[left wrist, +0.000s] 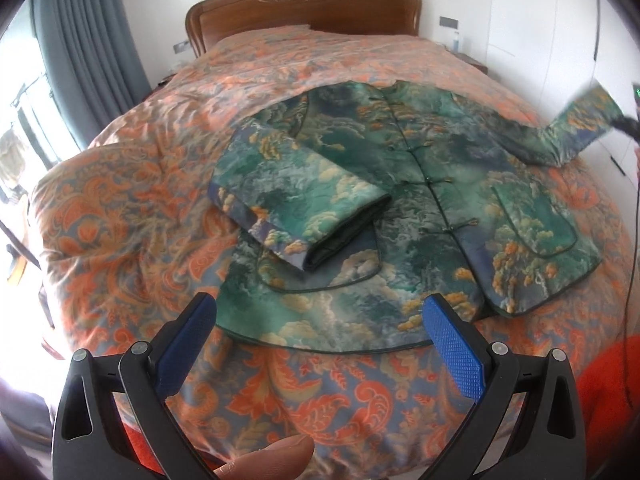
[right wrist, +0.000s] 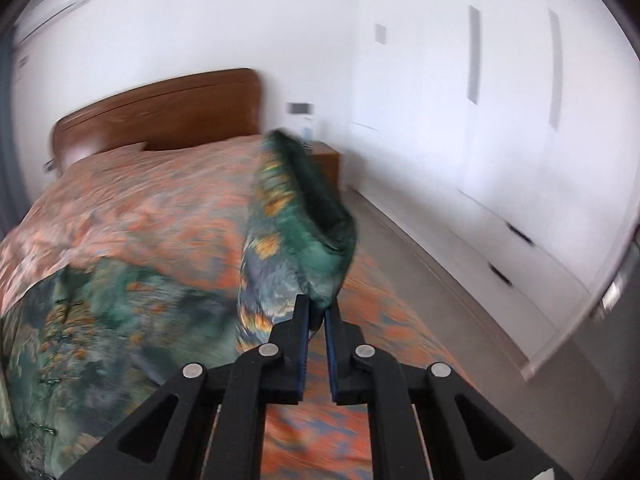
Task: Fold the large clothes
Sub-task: 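Grasp the extended sleeve cuff with the right tool, pull it outward, release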
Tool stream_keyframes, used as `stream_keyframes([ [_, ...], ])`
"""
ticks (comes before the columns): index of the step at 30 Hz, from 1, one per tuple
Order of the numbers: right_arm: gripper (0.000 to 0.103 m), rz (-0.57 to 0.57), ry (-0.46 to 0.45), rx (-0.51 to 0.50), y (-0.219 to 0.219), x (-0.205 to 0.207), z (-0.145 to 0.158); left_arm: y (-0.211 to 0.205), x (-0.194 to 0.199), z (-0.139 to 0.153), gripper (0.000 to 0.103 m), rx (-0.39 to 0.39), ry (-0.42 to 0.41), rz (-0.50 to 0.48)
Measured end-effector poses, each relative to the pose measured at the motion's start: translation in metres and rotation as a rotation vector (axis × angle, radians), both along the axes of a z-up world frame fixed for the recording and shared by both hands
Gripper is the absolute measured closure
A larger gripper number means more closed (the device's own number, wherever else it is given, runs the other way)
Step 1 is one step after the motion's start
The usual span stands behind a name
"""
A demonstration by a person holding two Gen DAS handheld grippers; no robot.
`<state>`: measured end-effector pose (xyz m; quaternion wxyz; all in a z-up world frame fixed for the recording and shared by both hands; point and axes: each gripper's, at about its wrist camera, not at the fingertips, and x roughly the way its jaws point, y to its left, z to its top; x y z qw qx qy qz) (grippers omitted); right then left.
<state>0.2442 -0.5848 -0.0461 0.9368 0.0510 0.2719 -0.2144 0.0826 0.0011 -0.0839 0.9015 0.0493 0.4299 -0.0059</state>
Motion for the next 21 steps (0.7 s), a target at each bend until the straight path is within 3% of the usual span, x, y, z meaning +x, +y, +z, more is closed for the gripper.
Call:
stream_keyframes([
  [3, 0.095, -0.08, 0.021, 0.069, -0.038, -0.021, -0.022, -0.007, -0.002, 0.002, 0.0, 0.009, -0.003, -0.012],
  [7, 0.095, -0.165, 0.082, 0.213, -0.081, -0.039, -0.078, -0.015, -0.005, 0.003, 0.0, 0.029, -0.007, -0.031],
  [9, 0.095, -0.199, 0.117, 0.278, -0.091, -0.042, -0.111, -0.018, -0.006, 0.004, 0.0, 0.042, -0.007, -0.038],
  [14, 0.095, -0.239, 0.151, 0.364, -0.096, -0.048, -0.153, -0.015, -0.003, -0.004, 0.0, 0.062, 0.018, -0.031],
  [15, 0.089, -0.248, 0.163, 0.375, -0.095, -0.048, -0.159, -0.014, -0.002, -0.005, 0.0, 0.068, 0.021, -0.03],
  [16, 0.074, -0.257, 0.178, 0.374, -0.093, -0.048, -0.162, -0.012, 0.0, -0.007, 0.0, 0.078, 0.022, -0.029],
  [18, 0.053, -0.281, 0.211, 0.364, -0.09, -0.048, -0.168, -0.009, 0.006, -0.01, 0.0, 0.099, 0.016, -0.045],
  [21, 0.052, -0.283, 0.188, 0.306, -0.08, -0.059, -0.16, -0.002, 0.029, -0.011, 0.0, 0.11, 0.013, -0.095],
])
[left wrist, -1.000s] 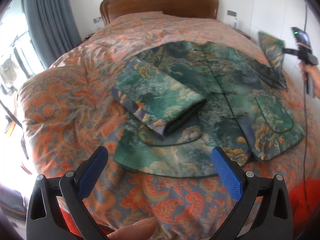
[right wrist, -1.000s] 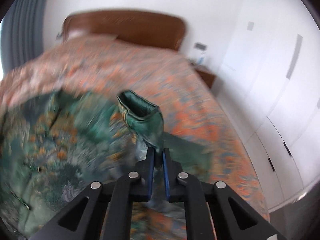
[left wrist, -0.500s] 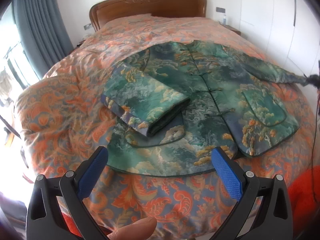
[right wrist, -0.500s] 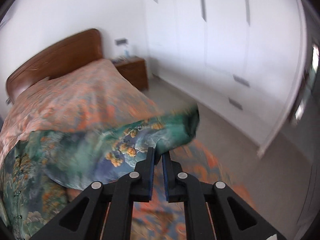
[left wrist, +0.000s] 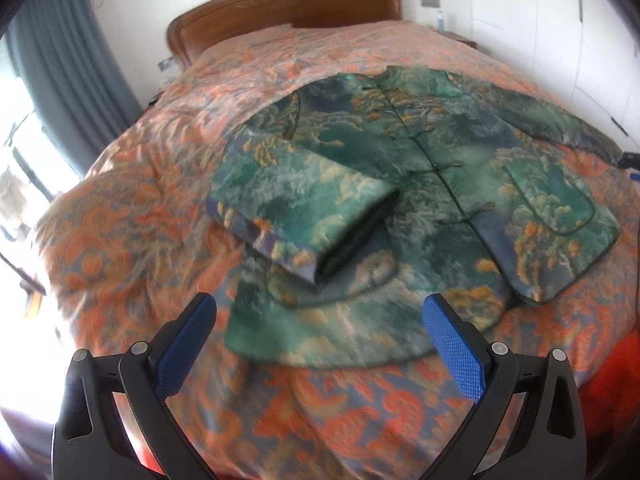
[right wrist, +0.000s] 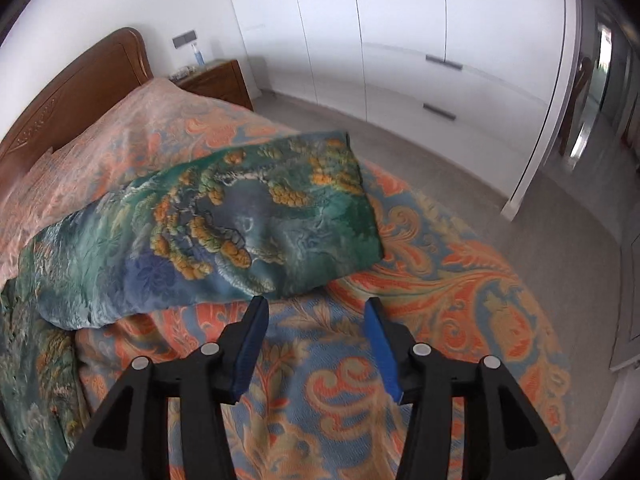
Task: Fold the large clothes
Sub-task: 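Grasp the extended sleeve cuff with the right tool, pull it outward, release, then grasp the folded sleeve cuff with the left tool and unfold it outward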
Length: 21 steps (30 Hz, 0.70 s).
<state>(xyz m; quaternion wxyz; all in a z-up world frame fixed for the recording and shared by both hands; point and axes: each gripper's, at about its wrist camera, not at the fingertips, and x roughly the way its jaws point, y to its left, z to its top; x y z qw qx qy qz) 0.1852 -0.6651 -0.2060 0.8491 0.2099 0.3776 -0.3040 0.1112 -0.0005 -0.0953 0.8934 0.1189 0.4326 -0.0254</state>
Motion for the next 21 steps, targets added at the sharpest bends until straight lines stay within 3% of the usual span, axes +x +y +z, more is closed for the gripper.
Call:
stream_keyframes([
  [5, 0.049, 0.074, -0.058, -0.074, 0.038, -0.03, 0.029, -0.001, 0.054, -0.013, 0.0, -0.016, -0.005, -0.163],
  [10, 0.046, 0.168, -0.132, -0.108, 0.096, -0.073, 0.048, -0.004, 0.102, -0.052, 0.0, -0.001, 0.068, -0.259],
  [15, 0.043, 0.288, -0.139, -0.159, 0.154, -0.111, 0.056, -0.006, 0.123, -0.094, 0.001, 0.085, 0.157, -0.338],
  [18, 0.043, 0.353, -0.148, -0.18, 0.193, -0.125, 0.059, -0.005, 0.124, -0.103, 0.002, 0.061, 0.192, -0.382],
  [20, 0.043, 0.385, -0.174, -0.182, 0.213, -0.134, 0.062, -0.002, 0.126, -0.104, 0.027, 0.011, 0.224, -0.394],
  [21, 0.043, 0.403, -0.192, -0.186, 0.224, -0.137, 0.064, 0.001, 0.127, -0.103, 0.034, -0.01, 0.234, -0.389],
])
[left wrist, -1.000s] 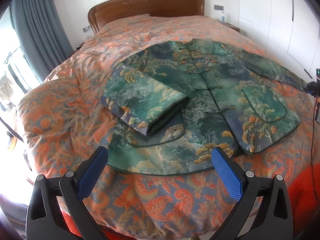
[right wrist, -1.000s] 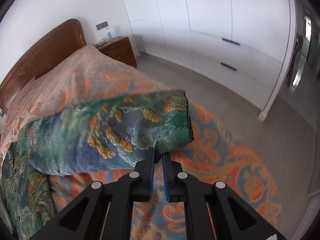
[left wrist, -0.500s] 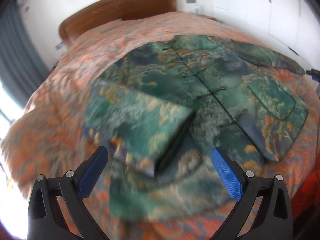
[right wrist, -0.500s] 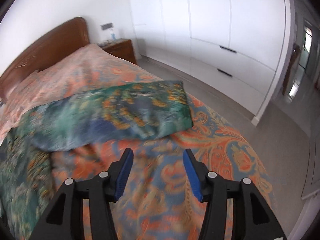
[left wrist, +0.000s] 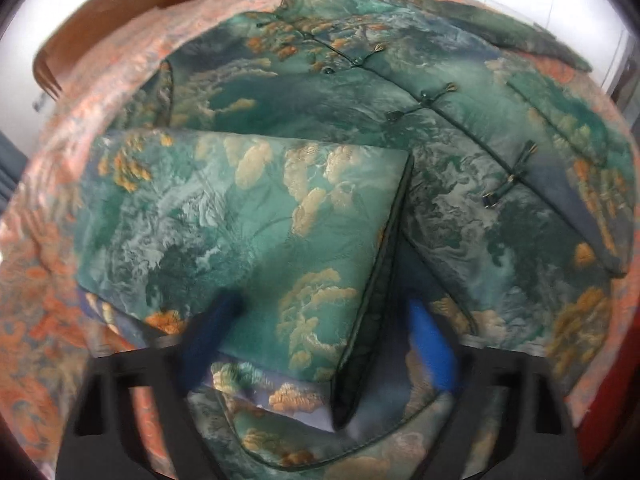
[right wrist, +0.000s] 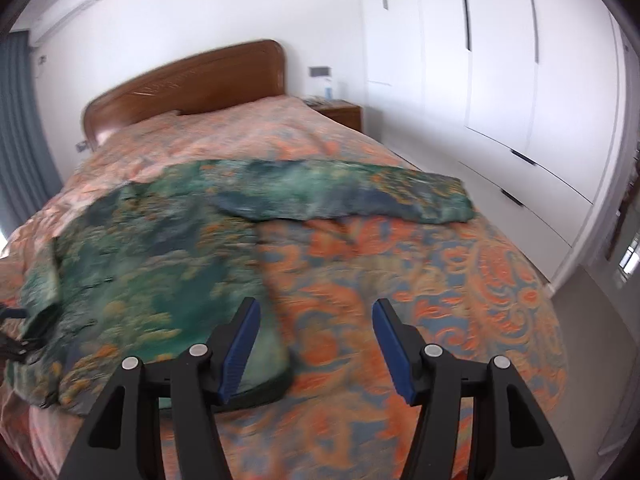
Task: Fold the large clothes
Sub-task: 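Grasp the folded sleeve cuff with the left tool and unfold it outward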
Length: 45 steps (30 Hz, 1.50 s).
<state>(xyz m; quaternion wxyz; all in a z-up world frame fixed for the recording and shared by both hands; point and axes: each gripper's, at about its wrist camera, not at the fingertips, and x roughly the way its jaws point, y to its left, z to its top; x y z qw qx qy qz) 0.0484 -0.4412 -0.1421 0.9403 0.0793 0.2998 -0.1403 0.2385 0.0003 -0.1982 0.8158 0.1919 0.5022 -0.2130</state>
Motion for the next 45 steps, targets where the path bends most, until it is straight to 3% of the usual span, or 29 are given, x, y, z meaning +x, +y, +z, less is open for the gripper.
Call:
stream_keyframes([
  [2, 0.043, 0.037, -0.03, -0.008, 0.018, -0.004, 0.002, 0.005, 0.002, 0.004, 0.063, -0.04, 0.021, 0.009],
  [4, 0.041, 0.062, -0.038, -0.023, 0.034, -0.006, 0.003, 0.011, 0.004, 0.01, 0.083, -0.081, 0.035, 0.021],
  [7, 0.041, 0.107, -0.03, -0.035, 0.052, -0.004, 0.004, 0.021, 0.003, 0.025, 0.091, -0.124, 0.015, 0.051],
  [13, 0.041, 0.158, -0.032, -0.022, 0.076, -0.007, 0.006, 0.065, 0.001, 0.069, 0.093, -0.153, -0.096, 0.192],
  [17, 0.041, 0.148, -0.045, -0.001, 0.077, -0.011, 0.006, 0.113, 0.003, 0.108, 0.093, -0.149, -0.206, 0.34],
  [21, 0.041, 0.136, -0.057, 0.025, 0.076, -0.015, 0.009, 0.166, -0.003, 0.144, 0.093, -0.085, -0.336, 0.522],
  [25, 0.041, 0.144, -0.069, 0.011, 0.079, -0.016, 0.012, 0.213, -0.004, 0.16, 0.093, -0.023, -0.39, 0.685],
  [28, 0.041, 0.154, -0.07, 0.011, 0.082, -0.015, 0.012, 0.245, 0.0, 0.158, 0.093, 0.012, -0.392, 0.812],
  [33, 0.041, 0.169, -0.064, 0.022, 0.089, -0.015, 0.009, 0.279, 0.003, 0.127, 0.093, 0.077, -0.35, 0.931],
  [41, 0.041, 0.158, -0.046, 0.031, 0.087, -0.02, 0.005, 0.292, 0.013, 0.085, 0.09, 0.167, -0.305, 0.986],
  [45, 0.041, 0.149, -0.042, 0.034, 0.086, -0.02, 0.006, 0.296, 0.011, 0.079, 0.074, 0.235, -0.313, 1.003],
])
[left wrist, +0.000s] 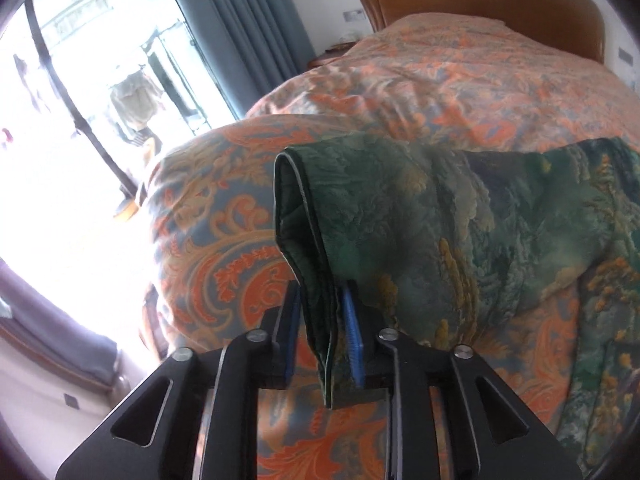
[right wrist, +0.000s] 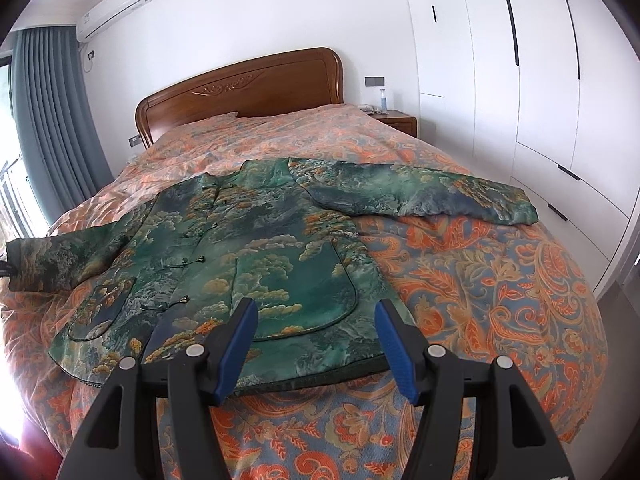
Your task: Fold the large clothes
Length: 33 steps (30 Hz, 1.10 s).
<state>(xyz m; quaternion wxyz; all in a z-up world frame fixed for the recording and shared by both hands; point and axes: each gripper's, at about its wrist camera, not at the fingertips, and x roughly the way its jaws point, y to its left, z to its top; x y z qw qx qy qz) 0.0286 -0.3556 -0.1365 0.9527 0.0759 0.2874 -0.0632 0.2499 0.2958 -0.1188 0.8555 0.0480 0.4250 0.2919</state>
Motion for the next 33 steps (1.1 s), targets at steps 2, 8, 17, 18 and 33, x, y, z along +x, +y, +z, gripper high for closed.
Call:
stream_keyframes([
  [2, 0.041, 0.001, -0.002, 0.002, 0.002, -0.001, 0.001, -0.004, -0.003, 0.001, 0.064, 0.044, 0.0, 0.003],
  [8, 0.041, 0.018, 0.005, 0.012, 0.01, -0.001, -0.003, -0.011, -0.014, 0.013, 0.042, 0.102, -0.028, -0.002],
  [17, 0.041, 0.02, -0.001, 0.02, 0.01, -0.003, -0.001, -0.027, -0.036, 0.05, 0.028, 0.145, -0.133, 0.019],
  [18, 0.041, 0.018, -0.002, 0.022, 0.009, -0.003, -0.001, -0.03, -0.04, 0.055, 0.027, 0.142, -0.149, 0.012],
  [33, 0.041, 0.024, 0.006, 0.032, 0.009, -0.004, -0.003, -0.132, -0.087, 0.096, 0.011, 0.048, -0.236, -0.263],
])
